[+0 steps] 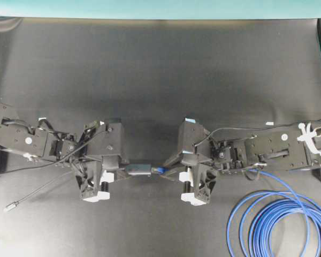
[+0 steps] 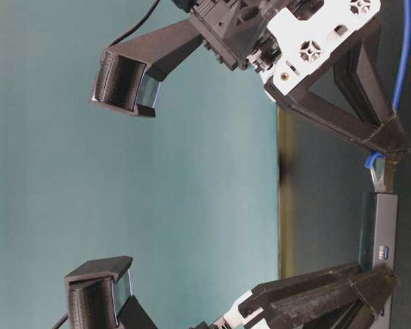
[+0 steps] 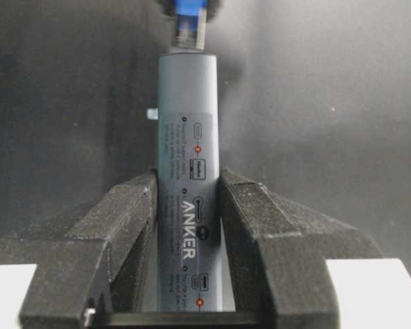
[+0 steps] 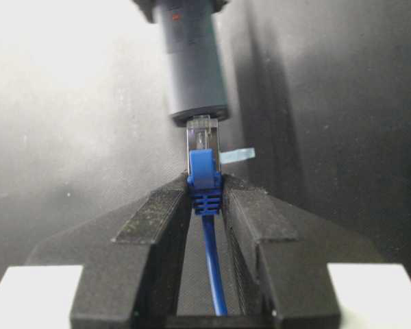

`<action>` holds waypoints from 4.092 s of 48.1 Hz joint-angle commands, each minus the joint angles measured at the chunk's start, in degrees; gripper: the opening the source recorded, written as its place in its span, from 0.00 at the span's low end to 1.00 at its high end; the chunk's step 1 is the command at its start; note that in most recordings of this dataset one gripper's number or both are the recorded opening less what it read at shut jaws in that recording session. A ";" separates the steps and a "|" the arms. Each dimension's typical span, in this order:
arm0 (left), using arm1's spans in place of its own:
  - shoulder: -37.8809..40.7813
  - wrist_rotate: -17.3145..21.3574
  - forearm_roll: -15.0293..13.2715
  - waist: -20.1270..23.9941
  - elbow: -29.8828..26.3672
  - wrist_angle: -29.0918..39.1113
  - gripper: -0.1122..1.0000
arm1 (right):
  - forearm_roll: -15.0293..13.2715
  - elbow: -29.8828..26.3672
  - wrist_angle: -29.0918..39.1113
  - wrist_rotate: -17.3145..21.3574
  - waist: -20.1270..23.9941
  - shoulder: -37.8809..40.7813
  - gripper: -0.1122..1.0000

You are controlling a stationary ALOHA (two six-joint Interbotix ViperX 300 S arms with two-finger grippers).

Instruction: Insert the LAN cable into the hub.

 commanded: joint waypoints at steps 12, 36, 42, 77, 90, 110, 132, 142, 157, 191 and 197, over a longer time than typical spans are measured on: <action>-0.62 0.35 0.18 -0.09 -1.85 -0.18 0.35 | -0.09 -1.23 -1.41 -0.18 0.18 0.18 0.22; 0.88 1.41 0.18 -0.09 -3.60 -0.09 0.35 | 0.00 -1.58 -2.64 -0.18 0.18 0.44 0.22; 1.23 1.49 0.18 -0.09 -3.96 -0.09 0.35 | -0.09 -2.02 -2.02 -0.35 0.26 0.53 0.22; 4.04 5.19 0.18 0.09 -10.02 8.79 0.35 | 0.00 -6.06 5.01 -3.96 0.09 1.93 0.22; 4.04 5.36 0.18 0.88 -10.63 6.86 0.35 | 0.00 -6.42 3.78 -3.96 -0.62 2.37 0.22; 5.19 7.03 0.18 1.67 -12.22 7.21 0.35 | 0.18 -6.50 2.02 -3.69 -1.14 2.46 0.22; 5.01 7.12 0.18 1.76 -10.90 7.29 0.35 | 0.18 -6.33 1.93 -4.13 -1.41 2.37 0.22; 4.66 7.29 0.18 1.85 -8.53 4.39 0.35 | 0.18 -6.50 2.20 -4.22 -1.85 2.46 0.22; 4.31 6.50 0.18 2.11 -6.94 2.81 0.35 | 0.18 -6.42 3.60 -3.96 -1.76 2.46 0.37; 3.69 4.04 0.18 2.55 -4.04 2.64 0.91 | 0.18 -3.69 4.31 -3.60 -1.05 0.97 0.87; 2.81 3.87 0.18 2.55 -3.34 2.72 0.90 | 0.18 -2.29 4.48 -3.60 -1.14 -0.18 0.87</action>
